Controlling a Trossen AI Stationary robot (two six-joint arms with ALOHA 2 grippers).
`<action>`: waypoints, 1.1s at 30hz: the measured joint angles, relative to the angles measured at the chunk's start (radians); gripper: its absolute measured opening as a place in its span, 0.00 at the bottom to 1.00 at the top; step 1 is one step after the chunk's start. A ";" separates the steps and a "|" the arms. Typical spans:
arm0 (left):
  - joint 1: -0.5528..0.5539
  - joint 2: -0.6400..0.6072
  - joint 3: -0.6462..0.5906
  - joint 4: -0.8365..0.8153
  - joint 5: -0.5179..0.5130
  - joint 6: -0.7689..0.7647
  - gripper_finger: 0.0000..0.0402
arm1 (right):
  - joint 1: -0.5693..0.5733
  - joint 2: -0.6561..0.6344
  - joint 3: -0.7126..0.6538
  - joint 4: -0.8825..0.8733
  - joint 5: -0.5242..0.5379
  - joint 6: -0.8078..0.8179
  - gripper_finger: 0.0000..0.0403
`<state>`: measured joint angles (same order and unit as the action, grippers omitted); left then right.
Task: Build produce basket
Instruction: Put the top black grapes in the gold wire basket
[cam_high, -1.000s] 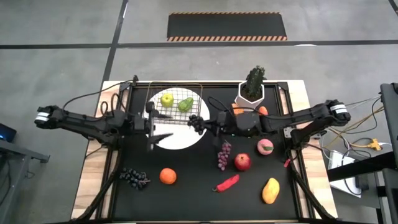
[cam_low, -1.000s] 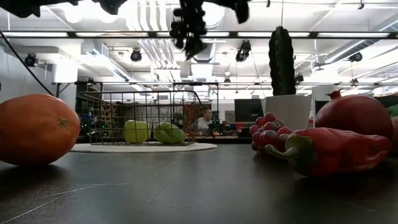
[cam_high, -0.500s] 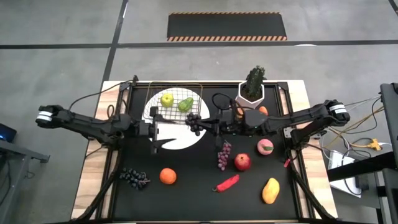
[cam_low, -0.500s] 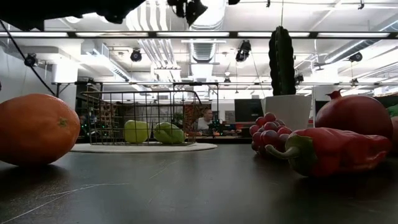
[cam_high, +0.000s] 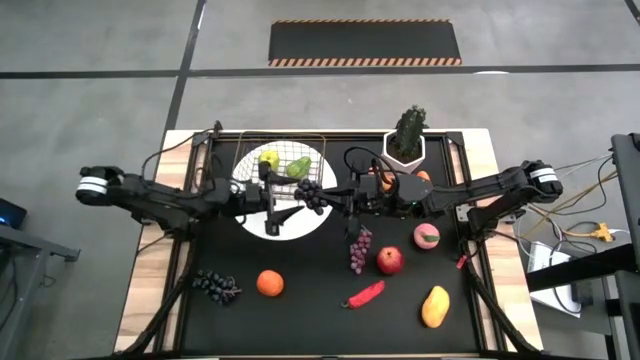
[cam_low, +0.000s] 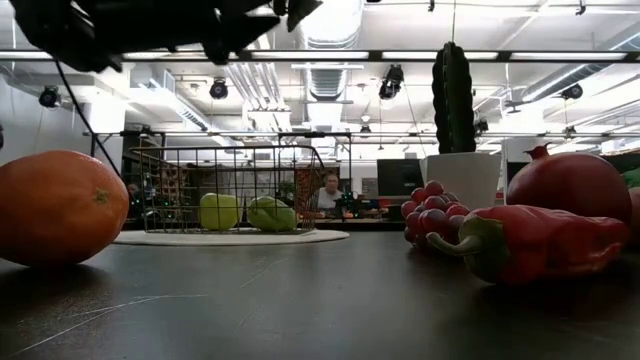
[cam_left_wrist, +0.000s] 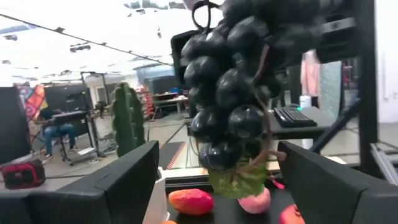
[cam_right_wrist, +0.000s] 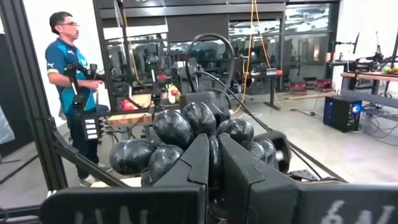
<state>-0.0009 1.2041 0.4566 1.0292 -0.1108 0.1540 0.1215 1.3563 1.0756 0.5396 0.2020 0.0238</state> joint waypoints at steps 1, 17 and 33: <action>0.008 0.022 0.003 0.002 0.001 -0.009 0.76 | 0.000 0.000 0.000 0.001 0.000 -0.001 0.03; 0.027 0.253 0.063 0.251 0.101 -0.021 0.67 | 0.000 0.001 0.000 0.014 0.000 -0.017 0.03; 0.027 0.246 0.061 0.239 0.100 -0.017 0.03 | 0.000 0.002 0.000 -0.043 0.000 0.024 0.09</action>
<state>0.0265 1.4502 0.5171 1.2678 -0.0113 0.1368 0.1219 1.3579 1.0756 0.4969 0.2025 0.0477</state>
